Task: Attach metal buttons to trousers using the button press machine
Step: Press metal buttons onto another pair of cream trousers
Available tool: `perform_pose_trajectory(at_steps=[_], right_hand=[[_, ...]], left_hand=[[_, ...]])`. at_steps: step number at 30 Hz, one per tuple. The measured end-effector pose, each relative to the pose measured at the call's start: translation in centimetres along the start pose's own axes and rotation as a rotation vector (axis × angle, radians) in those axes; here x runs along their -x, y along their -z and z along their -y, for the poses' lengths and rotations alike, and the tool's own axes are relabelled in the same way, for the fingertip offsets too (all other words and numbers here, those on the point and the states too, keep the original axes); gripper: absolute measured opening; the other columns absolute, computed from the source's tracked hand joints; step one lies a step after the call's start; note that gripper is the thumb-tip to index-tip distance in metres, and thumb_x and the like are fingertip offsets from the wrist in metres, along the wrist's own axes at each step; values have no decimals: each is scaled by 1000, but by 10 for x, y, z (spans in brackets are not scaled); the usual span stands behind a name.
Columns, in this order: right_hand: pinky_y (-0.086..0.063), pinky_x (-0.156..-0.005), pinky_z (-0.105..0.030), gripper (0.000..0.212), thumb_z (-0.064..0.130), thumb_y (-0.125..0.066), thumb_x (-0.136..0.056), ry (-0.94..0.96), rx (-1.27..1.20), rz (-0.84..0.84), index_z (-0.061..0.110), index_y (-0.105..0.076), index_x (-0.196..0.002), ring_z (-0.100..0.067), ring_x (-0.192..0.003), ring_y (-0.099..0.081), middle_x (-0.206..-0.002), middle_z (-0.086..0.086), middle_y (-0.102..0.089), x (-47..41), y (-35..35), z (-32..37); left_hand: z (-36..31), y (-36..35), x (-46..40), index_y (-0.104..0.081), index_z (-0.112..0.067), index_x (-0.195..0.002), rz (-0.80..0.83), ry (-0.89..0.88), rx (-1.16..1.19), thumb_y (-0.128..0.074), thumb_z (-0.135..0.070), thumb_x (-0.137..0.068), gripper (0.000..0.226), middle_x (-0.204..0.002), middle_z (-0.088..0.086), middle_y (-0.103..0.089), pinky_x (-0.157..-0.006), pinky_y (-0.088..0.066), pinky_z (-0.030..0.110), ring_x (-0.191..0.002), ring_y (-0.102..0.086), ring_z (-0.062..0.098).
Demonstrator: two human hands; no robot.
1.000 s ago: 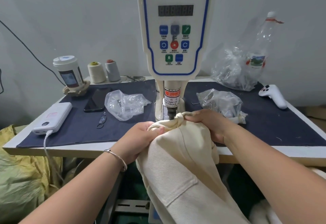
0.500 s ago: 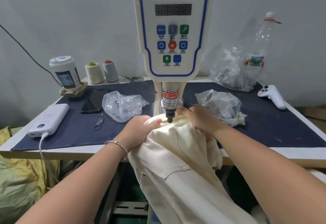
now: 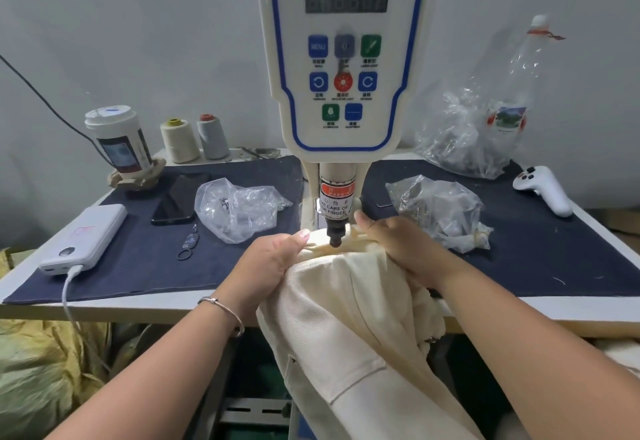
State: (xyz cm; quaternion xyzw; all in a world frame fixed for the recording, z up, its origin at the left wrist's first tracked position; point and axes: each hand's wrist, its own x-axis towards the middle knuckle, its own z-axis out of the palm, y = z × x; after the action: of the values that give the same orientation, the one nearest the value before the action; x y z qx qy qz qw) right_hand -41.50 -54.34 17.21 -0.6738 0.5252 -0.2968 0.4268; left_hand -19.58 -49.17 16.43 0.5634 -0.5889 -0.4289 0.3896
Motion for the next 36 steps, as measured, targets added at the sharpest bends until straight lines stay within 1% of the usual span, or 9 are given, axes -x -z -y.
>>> perform_pose_trajectory(at_steps=[2, 4, 6, 13, 15, 18, 25, 31, 36], right_hand=[[-44, -74, -35, 56, 52, -68, -80, -117, -241, 236, -3, -62, -85, -22, -76, -55, -84, -24, -64, 1, 11, 4], [-51, -80, -36, 59, 24, -77, -78, -193, -399, 420, -8, -58, -123, -30, -94, -59, -111, -27, -62, 0, 24, 4], [-54, -83, -35, 55, 7, -73, -78, -228, -454, 490, -7, -54, -128, -31, -98, -61, -113, -24, -61, -3, 32, 4], [-53, -90, -41, 25, 11, -66, -89, -269, -515, 249, 9, -65, -114, -29, -101, -68, -112, -16, -70, -12, 1, 0], [-51, -91, -32, 26, 22, -68, -88, -122, -306, 180, 13, -68, -112, -24, -104, -67, -110, -8, -72, -8, -5, 1], [-50, -82, -24, 27, 32, -71, -85, 43, -38, 53, 16, -69, -106, -18, -97, -68, -101, 0, -74, -4, -9, 4], [-26, -51, -29, 50, 35, -66, -87, 247, 102, -266, -12, -53, -75, -16, -57, -39, -61, -9, -45, -7, -19, 1], [-29, -45, -16, 42, 32, -63, -92, 177, 89, -296, 15, -51, -55, -2, -43, -37, -43, 11, -43, -14, -23, -7], [-27, -47, -19, 41, 29, -57, -96, 174, -47, -272, 13, -52, -59, -1, -45, -34, -46, 13, -39, -9, -26, -19]], left_hand=[[-4, 3, -2, -54, 1, -80, 62, 60, 97, -64, -60, -82, 61, -73, 12, -57, -66, -41, 30, -67, -50, 21], [-6, 7, -4, -63, -3, -92, 127, 146, 241, -78, -50, -71, 54, -80, 11, -62, -64, -45, 27, -72, -55, 21], [-6, 10, -7, -67, -2, -99, 169, 209, 279, -79, -37, -75, 44, -86, 11, -68, -62, -50, 24, -74, -61, 20], [4, 16, -10, -74, -7, -109, 135, 287, 164, -66, -46, -91, 44, -110, 17, -73, -90, -52, 39, -96, -68, 26], [7, 23, -5, -72, -5, -112, 275, 327, 227, -74, -55, -79, 59, -111, 18, -73, -84, -56, 35, -97, -70, 28], [10, 26, -5, -79, -13, -94, 374, 294, 253, -84, -47, -70, 42, -98, 13, -75, -70, -57, 28, -85, -72, 21], [12, 12, -12, -71, -20, -67, 68, 124, -207, -53, -70, -87, 56, -68, -10, -71, -69, -43, 24, -60, -59, -3], [15, 6, -17, -42, -14, -58, -6, -25, -353, -41, -78, -73, 65, -58, 2, -42, -59, -32, 30, -51, -35, 10], [27, 4, -14, -34, -15, -53, -29, -135, -376, -46, -66, -88, 63, -51, -7, -34, -58, -30, 32, -51, -33, 8]])
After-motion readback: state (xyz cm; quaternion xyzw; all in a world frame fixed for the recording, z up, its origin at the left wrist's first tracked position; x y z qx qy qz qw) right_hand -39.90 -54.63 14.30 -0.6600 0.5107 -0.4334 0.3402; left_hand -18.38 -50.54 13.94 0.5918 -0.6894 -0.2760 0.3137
